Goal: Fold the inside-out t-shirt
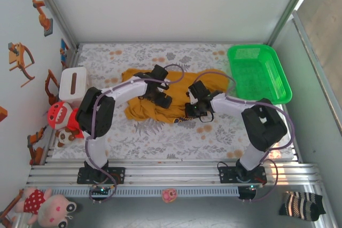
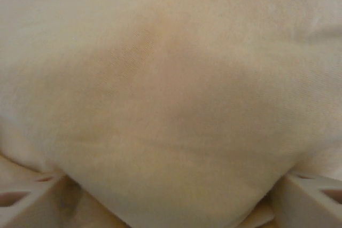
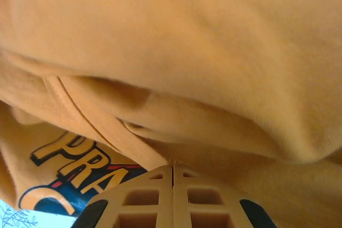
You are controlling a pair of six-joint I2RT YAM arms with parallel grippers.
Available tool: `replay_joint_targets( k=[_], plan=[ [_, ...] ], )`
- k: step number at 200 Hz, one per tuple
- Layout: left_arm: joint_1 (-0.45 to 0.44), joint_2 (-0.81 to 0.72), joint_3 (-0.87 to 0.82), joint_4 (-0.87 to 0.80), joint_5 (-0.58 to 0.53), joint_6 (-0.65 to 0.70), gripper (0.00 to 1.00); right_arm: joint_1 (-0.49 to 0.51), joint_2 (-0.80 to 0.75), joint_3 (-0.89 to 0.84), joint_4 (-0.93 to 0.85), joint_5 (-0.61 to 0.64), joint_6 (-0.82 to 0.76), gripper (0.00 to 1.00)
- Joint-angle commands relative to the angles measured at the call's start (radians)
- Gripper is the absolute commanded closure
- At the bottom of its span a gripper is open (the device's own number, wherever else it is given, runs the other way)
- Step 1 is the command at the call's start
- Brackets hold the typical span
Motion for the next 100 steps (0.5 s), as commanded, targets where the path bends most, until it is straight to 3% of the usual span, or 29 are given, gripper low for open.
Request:
replay_joint_targets(
  k=[1,35,100],
  plan=[
    [-0.001,0.028,0.051,-0.019,-0.018,0.034,0.32,0.005,-0.065,-0.032,0.007,-0.004,0.009,1.00],
    [0.004,0.013,0.132,-0.030,-0.001,0.008,1.00,0.005,-0.182,-0.060,-0.055,0.032,0.015,1.00],
    [0.076,-0.185,0.205,-0.015,0.153,-0.147,1.00,0.001,-0.269,-0.119,-0.163,0.123,0.025,1.00]
  ],
)
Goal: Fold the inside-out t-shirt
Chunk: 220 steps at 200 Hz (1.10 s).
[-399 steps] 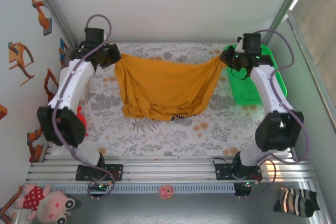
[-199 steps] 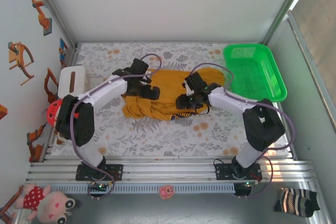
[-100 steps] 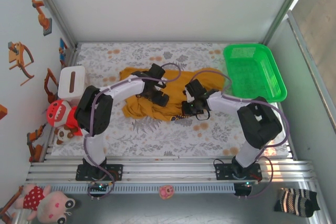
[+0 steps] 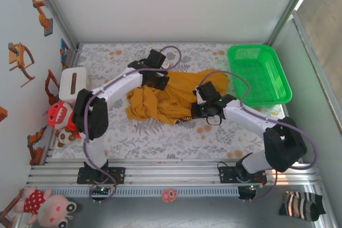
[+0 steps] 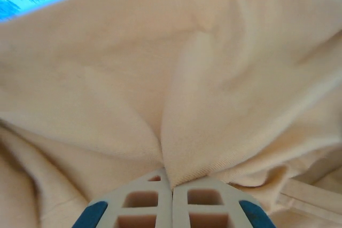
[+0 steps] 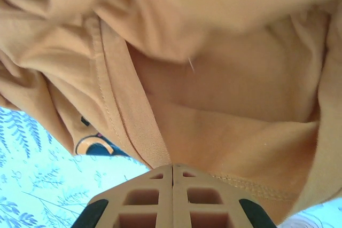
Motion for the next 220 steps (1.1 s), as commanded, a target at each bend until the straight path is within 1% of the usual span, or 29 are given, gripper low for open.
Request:
replay_joint_targets(
  k=[1,27,33,35,41,45,51,65,69,100,137,169,190,220],
  plan=[
    [0.035,-0.107,0.026,0.005,0.103,-0.090,1.00,0.001,-0.005,-0.034,-0.082,0.056,0.022,1.00],
    [0.066,-0.181,0.003,0.040,0.202,-0.157,1.00,0.002,0.005,-0.013,-0.107,0.025,0.028,0.99],
    [0.068,-0.192,0.000,0.044,0.214,-0.165,1.00,0.003,-0.005,-0.006,-0.102,0.007,0.029,0.80],
    [0.068,-0.195,-0.001,0.045,0.217,-0.167,1.00,0.003,-0.011,-0.002,-0.100,0.004,0.032,0.75],
    [0.069,-0.203,-0.003,0.045,0.227,-0.173,1.00,0.004,-0.027,0.011,-0.096,-0.005,0.042,0.64],
    [0.068,-0.206,-0.003,0.045,0.232,-0.177,1.00,0.005,-0.039,0.019,-0.093,-0.007,0.046,0.58],
    [0.068,-0.211,-0.006,0.046,0.241,-0.183,1.00,0.005,-0.055,0.037,-0.089,-0.012,0.052,0.53],
    [0.068,-0.217,-0.011,0.045,0.254,-0.196,1.00,0.008,-0.075,0.086,-0.081,-0.025,0.057,0.50],
    [0.068,-0.217,-0.014,0.047,0.257,-0.198,1.00,0.008,-0.078,0.099,-0.077,-0.029,0.059,0.48],
    [0.066,-0.218,-0.018,0.056,0.273,-0.224,1.00,0.031,-0.013,0.211,-0.038,-0.038,0.080,0.46],
    [0.061,-0.221,-0.009,0.055,0.277,-0.236,1.00,0.080,0.129,0.328,0.041,0.012,0.146,0.44],
    [0.056,-0.226,-0.012,0.051,0.276,-0.246,1.00,0.110,0.237,0.380,0.169,0.042,0.212,0.43],
    [0.052,-0.225,-0.016,0.051,0.277,-0.252,1.00,0.128,0.305,0.416,0.217,0.082,0.234,0.41],
    [0.048,-0.237,-0.020,0.057,0.285,-0.273,1.00,0.131,0.406,0.459,0.171,0.226,0.293,0.42]
  ],
)
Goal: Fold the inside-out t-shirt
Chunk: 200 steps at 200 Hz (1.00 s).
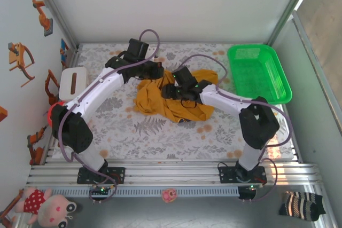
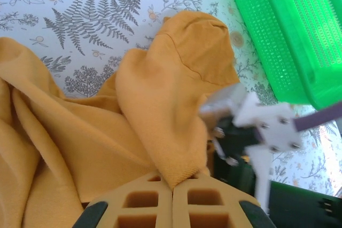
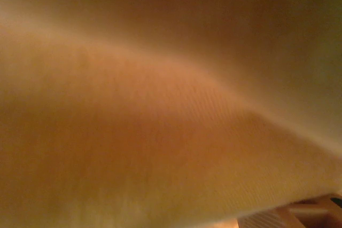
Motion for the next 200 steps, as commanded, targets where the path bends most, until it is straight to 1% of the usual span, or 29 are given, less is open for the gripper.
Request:
replay_joint_targets(
  k=[1,12,17,21,28,37,49,67,84,110,115,121,125,132,138,145,159,172,187,200],
  plan=[
    [-0.006,-0.034,-0.004,0.025,0.028,-0.030,1.00,0.003,0.055,0.044,0.009,0.151,0.076,0.43],
    [-0.003,-0.042,-0.012,0.034,0.027,-0.039,1.00,-0.003,0.074,0.043,-0.012,0.195,0.089,0.49],
    [0.002,-0.045,-0.017,0.038,0.026,-0.043,1.00,-0.009,0.077,0.040,-0.019,0.209,0.091,0.56],
    [0.007,-0.049,-0.023,0.041,0.027,-0.047,1.00,-0.014,0.073,0.033,-0.021,0.212,0.091,0.64],
    [0.021,-0.056,-0.034,0.050,0.028,-0.053,1.00,-0.026,0.060,0.018,-0.018,0.210,0.088,0.82],
    [0.044,-0.057,-0.049,0.055,0.025,-0.057,1.00,-0.043,0.029,-0.003,-0.013,0.187,0.068,1.00],
    [0.083,-0.053,-0.059,0.056,0.031,-0.059,1.00,-0.065,-0.027,-0.027,-0.009,0.141,0.019,1.00],
    [0.135,-0.028,-0.064,0.060,0.042,-0.044,1.00,-0.092,-0.129,-0.045,-0.009,-0.009,-0.093,1.00],
    [0.177,0.019,-0.036,0.048,0.042,-0.018,1.00,-0.107,-0.222,-0.047,-0.045,-0.141,-0.188,1.00],
    [0.219,0.116,0.032,0.044,0.040,0.002,1.00,-0.122,-0.321,-0.050,-0.060,-0.309,-0.258,1.00],
    [0.224,0.135,0.049,0.041,0.038,0.005,0.95,-0.125,-0.332,-0.050,-0.059,-0.329,-0.264,1.00],
    [0.229,0.157,0.072,0.036,0.042,0.009,0.82,-0.128,-0.341,-0.050,-0.056,-0.351,-0.268,1.00],
    [0.232,0.167,0.085,0.033,0.047,0.011,0.70,-0.132,-0.344,-0.049,-0.058,-0.358,-0.269,1.00],
    [0.231,0.180,0.105,0.024,0.046,0.016,0.54,-0.139,-0.346,-0.048,-0.062,-0.359,-0.267,1.00],
    [0.232,0.183,0.112,0.020,0.045,0.017,0.44,-0.145,-0.344,-0.049,-0.065,-0.362,-0.266,1.00],
    [0.232,0.174,0.110,0.018,0.048,0.014,0.36,-0.153,-0.340,-0.053,-0.068,-0.364,-0.268,1.00],
    [0.228,0.125,0.062,0.036,0.051,-0.001,0.27,-0.171,-0.329,-0.060,-0.069,-0.373,-0.266,1.00],
    [0.219,0.051,-0.025,0.071,0.048,-0.021,0.23,-0.186,-0.319,-0.069,-0.071,-0.380,-0.266,1.00],
    [0.195,-0.045,-0.144,0.111,0.047,-0.058,0.22,-0.200,-0.310,-0.079,-0.071,-0.387,-0.265,1.00],
    [0.154,-0.119,-0.240,0.138,0.026,-0.085,0.21,-0.209,-0.302,-0.086,-0.072,-0.390,-0.267,1.00]
  ],
)
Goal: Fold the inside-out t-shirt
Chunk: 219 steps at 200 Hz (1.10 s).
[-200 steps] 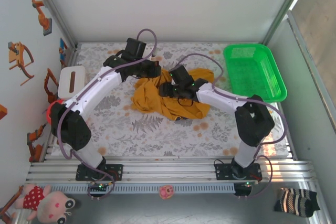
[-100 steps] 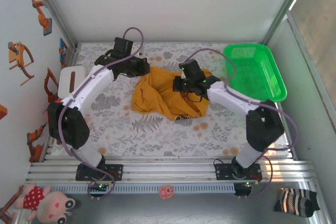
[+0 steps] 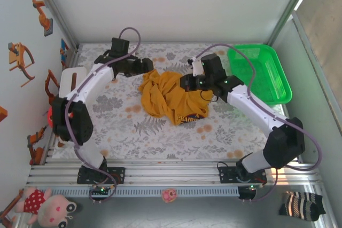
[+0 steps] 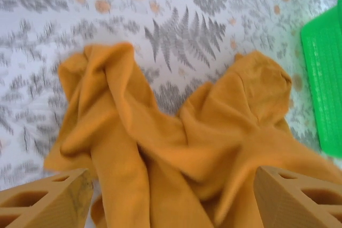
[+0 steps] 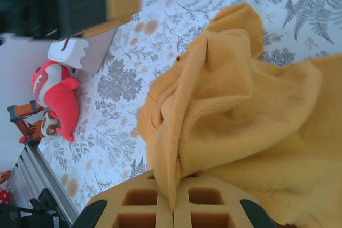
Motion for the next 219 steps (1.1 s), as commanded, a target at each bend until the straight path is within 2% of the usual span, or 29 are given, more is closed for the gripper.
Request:
replay_joint_targets(
  k=[1,31,46,64,90,113,137,152,178,219],
  plan=[
    [-0.067,-0.146,-0.125,0.052,-0.016,-0.053,0.21,-0.015,0.012,-0.018,-0.015,-0.035,-0.022,1.00],
    [-0.211,-0.210,-0.239,0.095,-0.115,-0.105,0.19,-0.021,0.013,-0.030,-0.021,-0.029,-0.018,1.00],
    [-0.272,-0.172,-0.237,0.090,-0.173,-0.106,0.17,-0.023,0.007,-0.031,-0.026,-0.024,-0.018,1.00],
    [-0.301,-0.100,-0.225,0.065,-0.224,-0.107,0.14,-0.037,-0.014,-0.029,-0.034,-0.014,-0.017,1.00],
    [-0.288,-0.009,-0.217,-0.057,-0.386,-0.110,0.19,-0.095,-0.056,-0.045,-0.050,-0.006,-0.019,1.00],
    [-0.222,0.018,-0.277,-0.088,-0.420,-0.093,0.30,-0.148,-0.097,-0.088,-0.051,-0.030,-0.020,1.00],
    [-0.144,-0.012,-0.332,-0.070,-0.426,-0.075,0.29,-0.153,-0.103,-0.117,-0.054,-0.067,-0.026,1.00],
    [-0.131,-0.037,-0.317,-0.078,-0.439,-0.050,0.25,-0.153,-0.100,-0.141,-0.044,-0.089,-0.018,1.00],
    [-0.160,-0.089,-0.262,-0.075,-0.409,-0.014,0.19,-0.153,-0.100,-0.159,-0.029,-0.107,-0.010,1.00],
    [-0.297,-0.133,-0.230,-0.004,-0.435,0.082,0.16,-0.153,-0.084,-0.144,-0.021,-0.132,-0.007,1.00]
  ],
)
